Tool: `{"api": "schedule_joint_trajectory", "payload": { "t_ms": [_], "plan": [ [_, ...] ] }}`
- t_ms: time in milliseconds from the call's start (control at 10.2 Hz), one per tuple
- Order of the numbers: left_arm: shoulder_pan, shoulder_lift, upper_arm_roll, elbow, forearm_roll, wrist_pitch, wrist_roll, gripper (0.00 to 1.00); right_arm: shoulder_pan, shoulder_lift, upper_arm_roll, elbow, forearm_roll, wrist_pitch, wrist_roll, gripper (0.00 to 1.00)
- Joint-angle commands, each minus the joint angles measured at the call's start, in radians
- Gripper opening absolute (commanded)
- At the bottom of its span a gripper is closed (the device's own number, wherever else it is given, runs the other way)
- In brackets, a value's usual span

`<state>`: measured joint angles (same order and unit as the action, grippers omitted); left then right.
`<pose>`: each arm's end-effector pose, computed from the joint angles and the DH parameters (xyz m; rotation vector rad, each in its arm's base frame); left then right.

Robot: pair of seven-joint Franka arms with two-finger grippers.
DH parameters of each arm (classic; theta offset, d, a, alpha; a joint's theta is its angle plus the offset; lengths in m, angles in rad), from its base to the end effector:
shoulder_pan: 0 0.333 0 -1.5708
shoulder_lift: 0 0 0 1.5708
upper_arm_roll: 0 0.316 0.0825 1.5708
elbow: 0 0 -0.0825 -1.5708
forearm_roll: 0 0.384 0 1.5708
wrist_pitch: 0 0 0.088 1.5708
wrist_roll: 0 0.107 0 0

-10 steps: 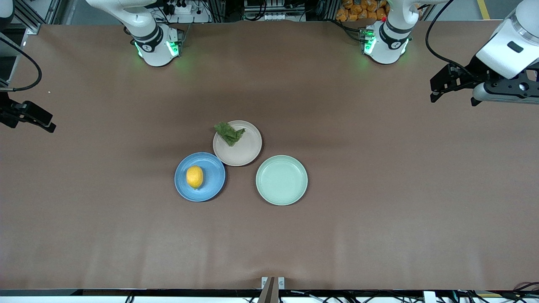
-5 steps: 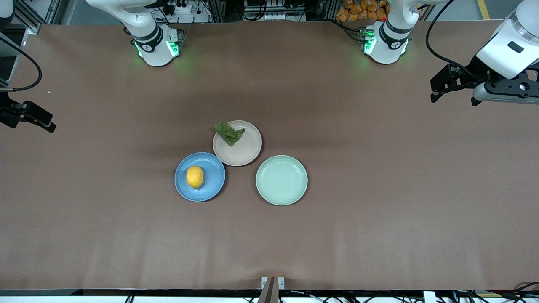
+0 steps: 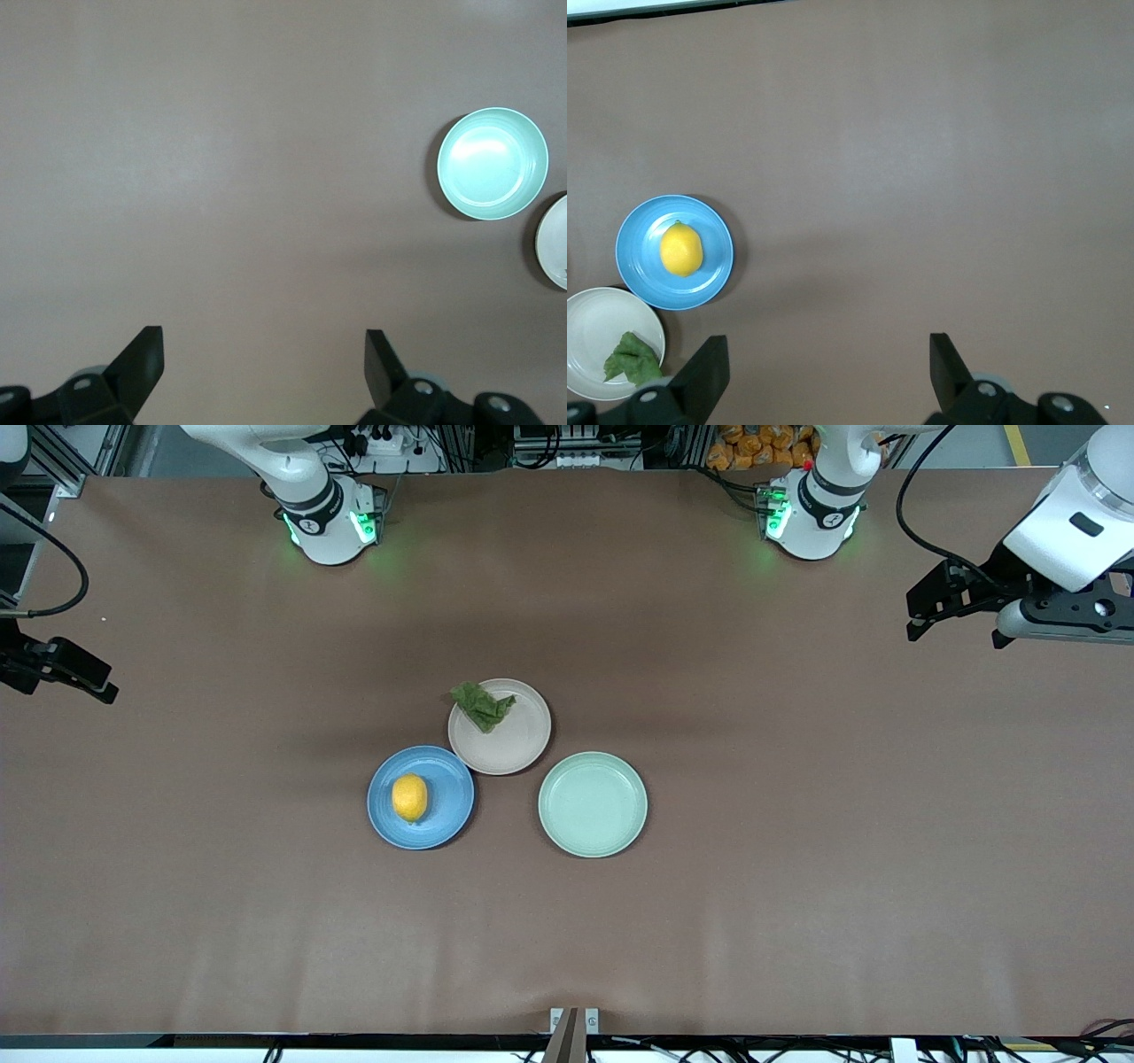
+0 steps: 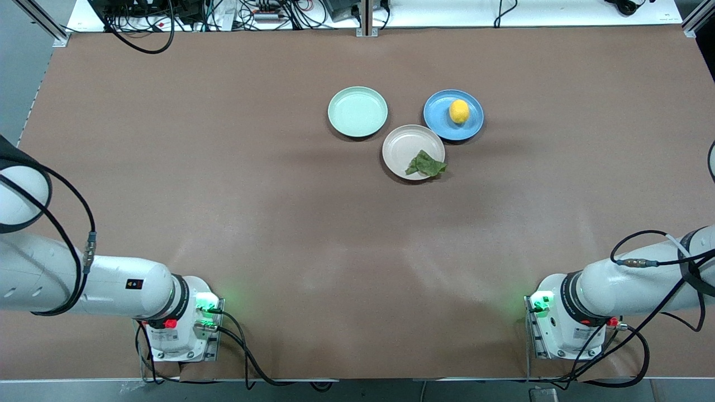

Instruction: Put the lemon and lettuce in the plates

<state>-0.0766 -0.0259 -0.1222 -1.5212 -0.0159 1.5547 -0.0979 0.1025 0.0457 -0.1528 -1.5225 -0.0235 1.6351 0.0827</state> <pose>0.5340 -0.1104 0.6606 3.1150 -0.1585 0.0884 0.5747 -0.0292 0.6279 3.1037 -0.2050 0.1057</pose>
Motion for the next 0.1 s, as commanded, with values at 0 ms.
{"api": "schedule_joint_trajectory", "payload": {
  "t_ms": [0],
  "plan": [
    [0.006, -0.005, -0.002, 0.004, -0.007, -0.008, -0.013, 1.00, -0.006, -0.013, 0.001, -0.019, 0.000, -0.001, -0.014, 1.00]
  ]
}}
